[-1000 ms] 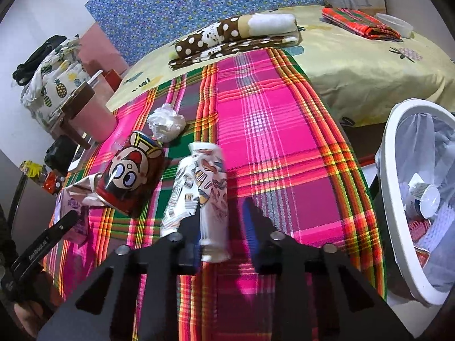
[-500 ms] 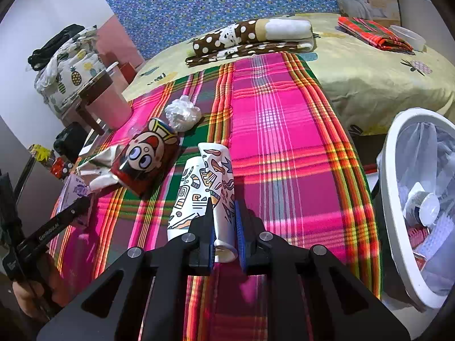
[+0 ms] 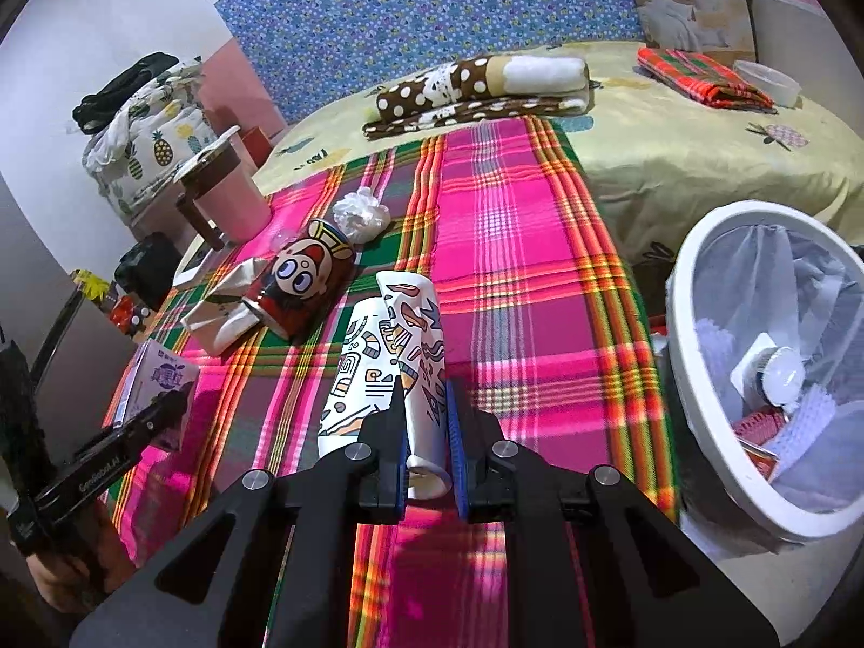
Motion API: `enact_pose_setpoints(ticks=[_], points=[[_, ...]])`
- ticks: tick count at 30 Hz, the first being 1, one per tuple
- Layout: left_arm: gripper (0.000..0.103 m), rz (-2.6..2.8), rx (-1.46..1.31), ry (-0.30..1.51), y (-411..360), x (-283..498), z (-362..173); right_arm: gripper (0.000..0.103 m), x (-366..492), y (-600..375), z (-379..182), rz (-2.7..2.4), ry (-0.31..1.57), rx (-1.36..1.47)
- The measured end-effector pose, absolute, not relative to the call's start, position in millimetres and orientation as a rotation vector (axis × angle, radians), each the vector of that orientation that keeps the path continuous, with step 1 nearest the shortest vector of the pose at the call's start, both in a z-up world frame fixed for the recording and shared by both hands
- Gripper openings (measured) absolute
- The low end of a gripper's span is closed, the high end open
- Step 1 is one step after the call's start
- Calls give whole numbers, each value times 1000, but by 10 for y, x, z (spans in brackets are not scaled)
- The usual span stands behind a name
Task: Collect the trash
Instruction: 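Grasp the purple milk carton with the left tool while the right tool grasps the patterned paper cup, then carry the purple carton and paper cup over the wastebasket with both tools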
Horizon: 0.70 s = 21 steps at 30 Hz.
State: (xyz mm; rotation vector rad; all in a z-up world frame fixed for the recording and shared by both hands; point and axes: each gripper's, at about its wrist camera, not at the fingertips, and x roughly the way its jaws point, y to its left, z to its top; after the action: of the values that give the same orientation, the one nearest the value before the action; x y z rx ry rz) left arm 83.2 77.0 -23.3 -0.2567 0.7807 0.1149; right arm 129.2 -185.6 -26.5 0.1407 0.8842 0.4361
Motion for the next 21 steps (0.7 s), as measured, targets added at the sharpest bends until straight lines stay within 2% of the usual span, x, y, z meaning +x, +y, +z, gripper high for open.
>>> enact_pose_setpoints(ticks=[21], points=[[40, -62, -156, 781, -56, 835, -80, 14, 1091, -2203, -135, 401, 818, 160]])
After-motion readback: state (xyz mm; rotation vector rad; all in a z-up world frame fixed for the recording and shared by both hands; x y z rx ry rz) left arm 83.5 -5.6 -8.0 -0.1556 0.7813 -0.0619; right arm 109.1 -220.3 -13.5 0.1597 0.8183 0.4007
